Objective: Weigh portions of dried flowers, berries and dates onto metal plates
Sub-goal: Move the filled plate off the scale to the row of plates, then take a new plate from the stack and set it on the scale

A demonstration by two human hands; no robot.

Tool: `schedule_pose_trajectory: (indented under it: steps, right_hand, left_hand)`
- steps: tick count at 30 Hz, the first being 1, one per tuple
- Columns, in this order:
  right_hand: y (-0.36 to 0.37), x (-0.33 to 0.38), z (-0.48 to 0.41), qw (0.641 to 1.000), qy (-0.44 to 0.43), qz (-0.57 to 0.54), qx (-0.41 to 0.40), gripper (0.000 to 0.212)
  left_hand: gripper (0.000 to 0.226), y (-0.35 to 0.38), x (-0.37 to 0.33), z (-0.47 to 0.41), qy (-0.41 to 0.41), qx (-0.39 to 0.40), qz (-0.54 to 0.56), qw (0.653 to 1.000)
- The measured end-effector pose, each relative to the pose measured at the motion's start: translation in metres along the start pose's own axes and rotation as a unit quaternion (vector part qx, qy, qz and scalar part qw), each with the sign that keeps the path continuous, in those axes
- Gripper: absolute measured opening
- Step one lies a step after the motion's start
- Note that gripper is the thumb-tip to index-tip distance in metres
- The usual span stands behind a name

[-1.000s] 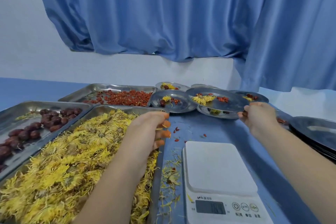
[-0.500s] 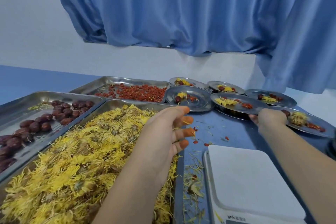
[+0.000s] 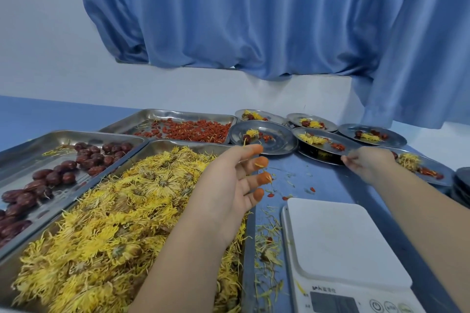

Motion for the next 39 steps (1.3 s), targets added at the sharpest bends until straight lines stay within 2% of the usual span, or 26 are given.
schedule_pose_trajectory:
  steps: [1,2,3,4,7,8,9,11,14,16,18,21,23,24,27,30,34,39]
  right_hand:
    - [0.0,0.003,0.006,0.998,0.022,0.06,0.019,0.027]
    - [-0.002,0.013,0.014,0.977,-0.032,0.208,0.025,0.028]
    - [-0.005,0.021,0.017,0.964,-0.054,0.262,0.008,0.029]
    - [-0.006,0.028,0.027,0.969,-0.072,0.232,0.03,0.028]
    - [-0.012,0.035,0.059,0.998,-0.007,0.034,0.049,0.023]
    - [-0.016,0.039,0.075,0.998,0.002,0.01,0.055,0.014]
    - [-0.016,0.047,0.09,0.997,-0.017,0.026,0.069,0.01]
    - [-0.03,0.065,0.125,0.984,-0.114,0.11,0.081,0.013]
    - [-0.062,0.067,0.171,0.982,-0.153,0.07,0.087,0.01]
    - [-0.085,0.077,0.198,0.952,-0.261,0.149,0.063,0.018]
    - [-0.107,0.089,0.221,0.906,-0.354,0.228,0.033,0.021]
    - [-0.139,0.102,0.244,0.801,-0.487,0.337,-0.087,0.019]
    - [-0.154,0.103,0.253,0.733,-0.538,0.391,-0.144,0.016]
    - [-0.163,0.104,0.253,0.725,-0.542,0.393,-0.164,0.015]
    - [-0.197,0.111,0.239,0.761,-0.485,0.378,-0.207,0.026]
    - [-0.207,0.102,0.217,0.787,-0.385,0.448,-0.176,0.028]
    - [-0.199,0.085,0.209,0.781,-0.312,0.529,-0.11,0.026]
    - [-0.193,0.082,0.214,0.759,-0.3,0.57,-0.099,0.014]
  left_hand:
    - [0.012,0.0,0.0,0.0,0.0,-0.002,-0.002,1.0]
    - [0.012,0.0,-0.001,0.0,0.0,-0.004,-0.003,1.0]
    - [0.011,-0.001,-0.001,0.0,0.0,-0.006,-0.003,1.0]
    - [0.011,-0.001,-0.001,0.001,-0.001,-0.007,-0.002,1.0]
    - [0.011,0.002,0.003,0.004,-0.013,-0.001,0.003,1.0]
    - [0.012,0.004,0.005,0.006,-0.021,0.006,0.01,1.0]
    - [0.013,0.008,0.007,0.008,-0.031,0.015,0.018,0.999]
    - [0.015,0.019,0.013,0.013,-0.053,0.037,0.034,0.997]
    - [0.015,0.038,0.025,0.021,-0.075,0.063,0.029,0.995]
    - [0.013,0.052,0.035,0.027,-0.076,0.078,0.018,0.994]
    - [0.013,0.065,0.045,0.033,-0.067,0.091,0.013,0.994]
    - [0.02,0.08,0.061,0.04,-0.066,0.098,0.021,0.993]
    - [0.017,0.085,0.074,0.045,-0.086,0.102,0.045,0.99]
    - [0.016,0.087,0.079,0.046,-0.093,0.105,0.054,0.989]
    - [0.018,0.088,0.09,0.048,-0.101,0.103,0.066,0.987]
    - [0.021,0.087,0.099,0.05,-0.109,0.105,0.081,0.985]
    - [0.026,0.09,0.109,0.053,-0.127,0.131,0.087,0.979]
    - [0.03,0.092,0.108,0.054,-0.132,0.155,0.11,0.973]
Point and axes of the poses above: each hand's wrist, its own z-axis away from the middle knuckle, its own y-axis out of the palm, x = y × z, the point moved 9 cm from there along -z, towards the middle knuckle, and after that the axes turned 8 degrees about z, right-handed, at the moved point
